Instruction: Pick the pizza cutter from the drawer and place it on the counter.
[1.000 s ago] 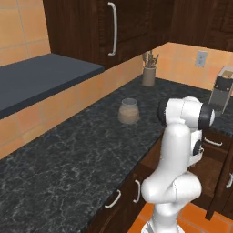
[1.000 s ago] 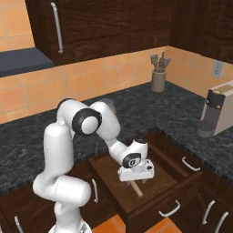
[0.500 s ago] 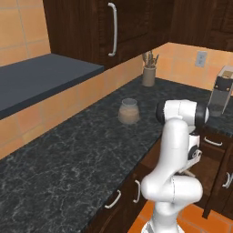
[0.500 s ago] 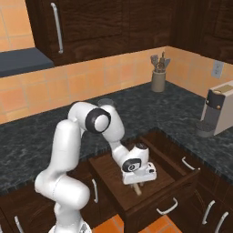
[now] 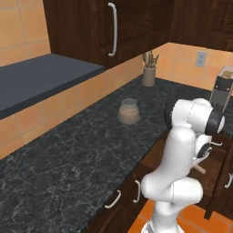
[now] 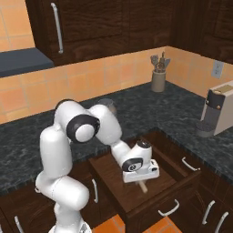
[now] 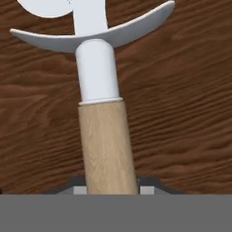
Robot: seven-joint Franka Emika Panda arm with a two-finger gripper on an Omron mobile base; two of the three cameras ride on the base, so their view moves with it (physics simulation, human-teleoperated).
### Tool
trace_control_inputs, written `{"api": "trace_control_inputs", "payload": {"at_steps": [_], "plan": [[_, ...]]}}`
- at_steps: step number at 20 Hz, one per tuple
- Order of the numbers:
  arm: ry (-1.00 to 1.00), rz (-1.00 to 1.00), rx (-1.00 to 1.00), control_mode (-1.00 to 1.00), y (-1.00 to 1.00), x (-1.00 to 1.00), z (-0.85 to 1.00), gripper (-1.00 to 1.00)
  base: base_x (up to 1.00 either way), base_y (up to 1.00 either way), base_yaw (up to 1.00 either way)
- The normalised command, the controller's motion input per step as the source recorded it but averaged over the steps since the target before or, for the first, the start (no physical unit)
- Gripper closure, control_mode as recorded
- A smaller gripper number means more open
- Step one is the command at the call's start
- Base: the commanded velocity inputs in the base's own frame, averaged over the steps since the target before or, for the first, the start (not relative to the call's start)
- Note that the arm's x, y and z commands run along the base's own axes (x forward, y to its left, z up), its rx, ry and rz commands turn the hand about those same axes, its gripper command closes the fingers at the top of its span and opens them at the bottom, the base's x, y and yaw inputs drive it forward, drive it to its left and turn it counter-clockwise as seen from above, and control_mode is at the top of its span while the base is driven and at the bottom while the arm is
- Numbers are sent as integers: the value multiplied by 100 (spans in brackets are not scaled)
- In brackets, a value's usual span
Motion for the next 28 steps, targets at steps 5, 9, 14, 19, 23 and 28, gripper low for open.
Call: {"api": "trace_control_inputs", "payload": {"at_steps": [5, 9, 14, 19, 23, 28], "plan": [[-6, 0, 0, -100, 26, -89, 100, 100, 0, 0, 0], [-3, 0, 0, -100, 24, -61, 100, 100, 0, 0, 0], [0, 0, 0, -100, 17, -1, 100, 100, 0, 0, 0], [0, 0, 0, -100, 2, 0, 100, 100, 0, 0, 0], [0, 2, 0, -100, 0, 0, 100, 100, 0, 0, 0], [-9, 22, 7, -100, 61, 5, 100, 100, 0, 0, 0]]}}
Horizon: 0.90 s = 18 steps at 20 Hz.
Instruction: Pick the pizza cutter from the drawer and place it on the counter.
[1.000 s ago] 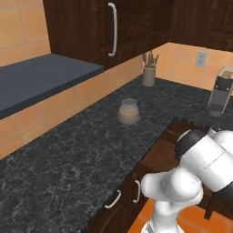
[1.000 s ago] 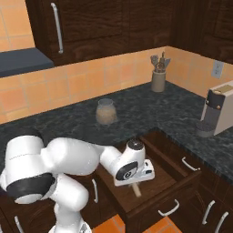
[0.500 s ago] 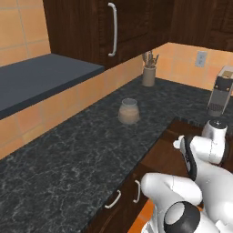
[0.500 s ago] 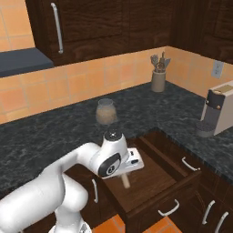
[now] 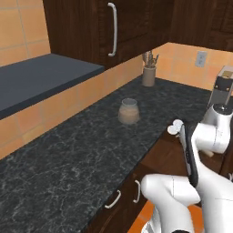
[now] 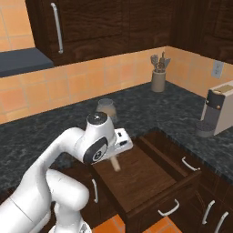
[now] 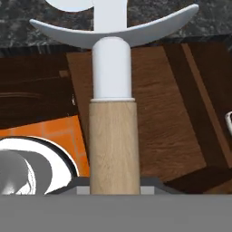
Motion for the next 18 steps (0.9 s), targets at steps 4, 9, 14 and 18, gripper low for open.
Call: {"api": "trace_control_inputs", "payload": {"at_steps": [4, 9, 14, 18], "plan": [[-32, 30, 18, -100, 100, 52, 85, 100, 0, 0, 0], [0, 9, 2, -100, 100, 97, 22, 100, 0, 0, 0], [15, 1, 0, -100, 100, 100, -18, 100, 0, 0, 0], [16, 0, 4, -100, 100, 94, -43, 100, 0, 0, 0]]}}
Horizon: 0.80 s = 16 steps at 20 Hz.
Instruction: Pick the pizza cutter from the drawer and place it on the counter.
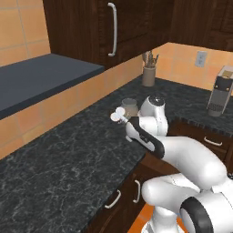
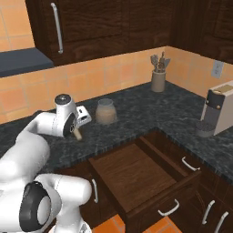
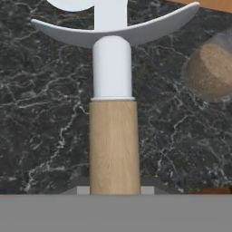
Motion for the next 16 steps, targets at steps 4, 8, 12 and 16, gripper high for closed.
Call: {"api": "trace_control_inputs", "payload": {"at_steps": [4, 8, 12, 16], "plan": [[11, -1, -1, -100, 94, 58, -62, 100, 0, 0, 0], [10, -5, -9, -100, 73, 57, -63, 100, 0, 0, 0], [15, -2, -5, -100, 31, 44, -84, 100, 0, 0, 0], [9, 0, -2, -100, 8, 25, -68, -100, 0, 0, 0]]}}
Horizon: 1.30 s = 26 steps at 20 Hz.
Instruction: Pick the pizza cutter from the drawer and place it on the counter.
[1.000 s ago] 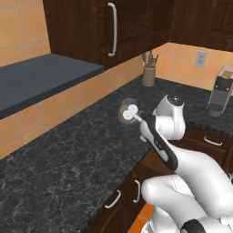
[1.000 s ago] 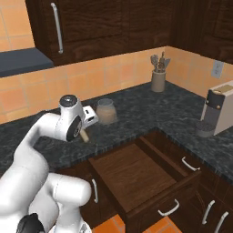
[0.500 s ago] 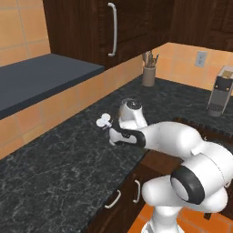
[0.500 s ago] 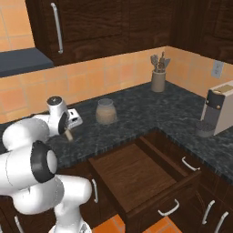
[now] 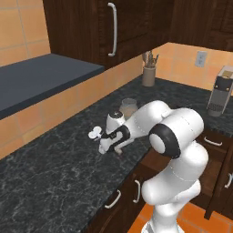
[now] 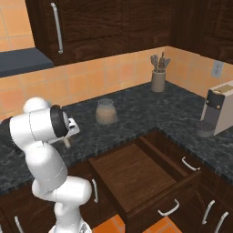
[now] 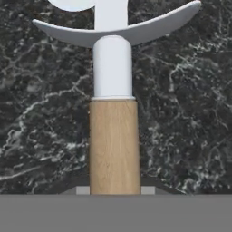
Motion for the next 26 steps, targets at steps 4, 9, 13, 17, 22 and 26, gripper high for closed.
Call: {"api": "trace_control_inputs", "payload": {"at_steps": [4, 9, 13, 17, 22, 26], "plan": [[-5, 0, 0, -100, -3, -27, 4, -100, 0, 0, 0], [-21, -3, 1, -100, -30, -75, 68, -100, 0, 0, 0], [-13, -9, 9, -100, -99, -100, 100, -100, 0, 0, 0], [-1, -10, 14, -100, -100, -83, 100, -100, 0, 0, 0], [4, -21, 16, -100, -100, -71, 100, -100, 0, 0, 0], [4, -21, 16, -100, -100, -71, 100, -100, 0, 0, 0]]}}
